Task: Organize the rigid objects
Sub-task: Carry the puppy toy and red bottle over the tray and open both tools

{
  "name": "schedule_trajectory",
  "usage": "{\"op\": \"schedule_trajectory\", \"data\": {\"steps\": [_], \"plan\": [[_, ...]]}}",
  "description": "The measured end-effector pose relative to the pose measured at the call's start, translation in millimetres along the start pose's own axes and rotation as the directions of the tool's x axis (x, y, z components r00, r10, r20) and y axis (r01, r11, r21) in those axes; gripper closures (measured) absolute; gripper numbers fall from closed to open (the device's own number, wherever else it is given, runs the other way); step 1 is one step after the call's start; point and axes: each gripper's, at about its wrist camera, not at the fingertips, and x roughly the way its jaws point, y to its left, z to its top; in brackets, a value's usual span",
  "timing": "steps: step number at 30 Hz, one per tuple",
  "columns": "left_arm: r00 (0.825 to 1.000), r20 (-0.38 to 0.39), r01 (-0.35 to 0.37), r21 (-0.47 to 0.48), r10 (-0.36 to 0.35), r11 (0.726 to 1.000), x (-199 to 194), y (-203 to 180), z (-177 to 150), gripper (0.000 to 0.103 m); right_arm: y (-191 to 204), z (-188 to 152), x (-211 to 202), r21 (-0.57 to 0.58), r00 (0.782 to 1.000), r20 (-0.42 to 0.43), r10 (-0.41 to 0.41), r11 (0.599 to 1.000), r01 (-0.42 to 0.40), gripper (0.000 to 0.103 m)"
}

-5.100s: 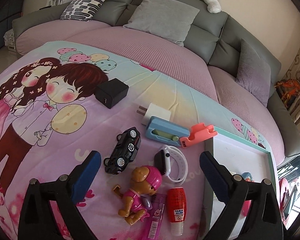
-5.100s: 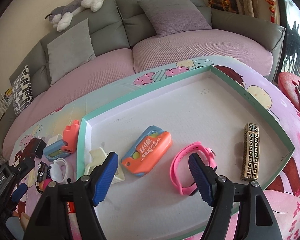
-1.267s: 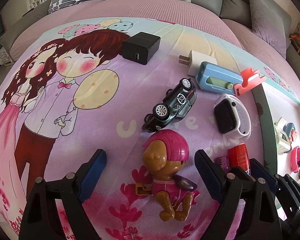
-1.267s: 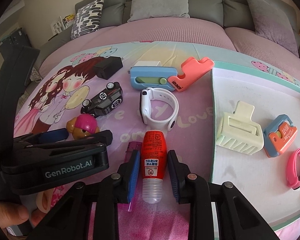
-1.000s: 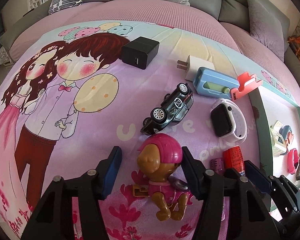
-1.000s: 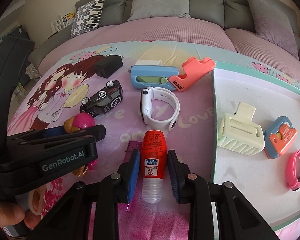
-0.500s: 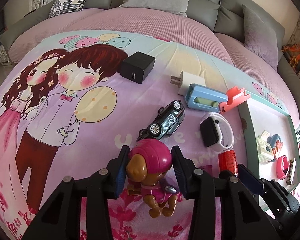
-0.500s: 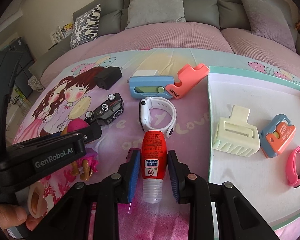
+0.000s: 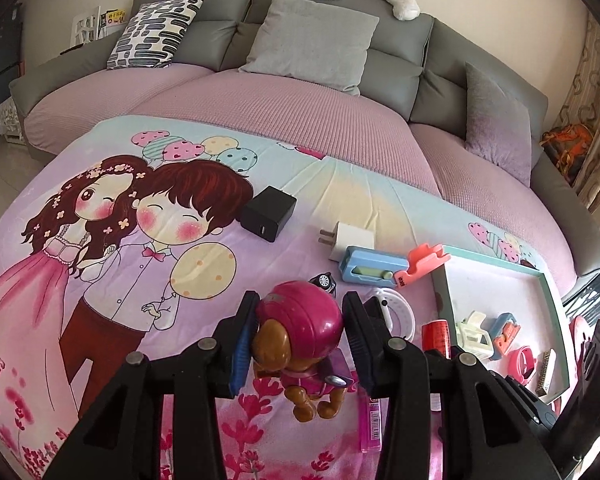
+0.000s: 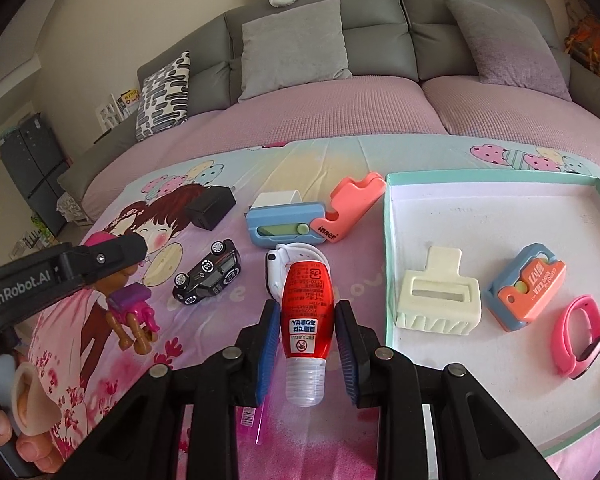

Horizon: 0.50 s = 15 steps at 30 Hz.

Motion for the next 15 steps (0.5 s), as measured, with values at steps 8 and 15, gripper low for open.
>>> {"op": "schedule_trajectory", "data": {"steps": [8,15], "plan": [[0.999,0.021,0.031,-0.011,-0.031,0.999,-5.6,-5.2,-0.1,0.059,-16.0,4.6,-15.2,0.022,0.998,0.052,-0.04,0.999,0.039,0.073],[0.996,-0.001,0.086,0.063,-0.086,0.994,-2.6,-40.1,-2.7,0.059,-66.6,9.5,-36.9,0.12,0.979,0.083,-0.185,0.977,0.174,0.073]]}}
